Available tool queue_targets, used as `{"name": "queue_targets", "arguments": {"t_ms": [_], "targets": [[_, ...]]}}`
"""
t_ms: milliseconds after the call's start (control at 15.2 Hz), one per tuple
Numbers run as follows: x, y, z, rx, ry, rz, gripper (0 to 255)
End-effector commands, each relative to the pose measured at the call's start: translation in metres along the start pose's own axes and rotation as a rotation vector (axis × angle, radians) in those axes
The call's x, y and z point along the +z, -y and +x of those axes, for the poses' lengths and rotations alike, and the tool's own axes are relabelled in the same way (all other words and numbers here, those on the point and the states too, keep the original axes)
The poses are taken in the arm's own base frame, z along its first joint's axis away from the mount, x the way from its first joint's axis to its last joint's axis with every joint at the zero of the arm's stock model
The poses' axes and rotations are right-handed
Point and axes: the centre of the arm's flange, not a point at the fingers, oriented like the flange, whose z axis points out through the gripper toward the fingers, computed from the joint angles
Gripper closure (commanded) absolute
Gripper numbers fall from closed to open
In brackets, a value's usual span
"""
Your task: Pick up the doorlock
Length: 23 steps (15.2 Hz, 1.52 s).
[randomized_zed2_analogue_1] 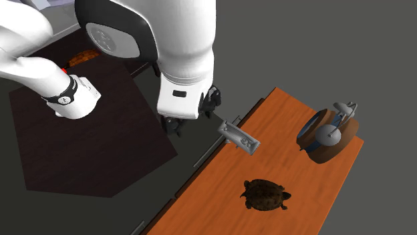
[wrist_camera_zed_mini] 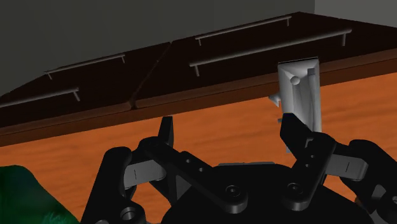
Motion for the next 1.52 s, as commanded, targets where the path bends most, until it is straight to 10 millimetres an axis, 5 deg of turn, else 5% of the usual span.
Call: {"name": "queue_targets", "arguments": {"t_ms": [0,792,1452], "targets": [[0.013,0.024,0.008,-0.005,-0.01,-0.01,0],[0.094,0.152,0.067,-0.039,-0.06,-0.074,0],[0.136,0.158,0.066,-0.039,-0.061,-0.075,0]]}}
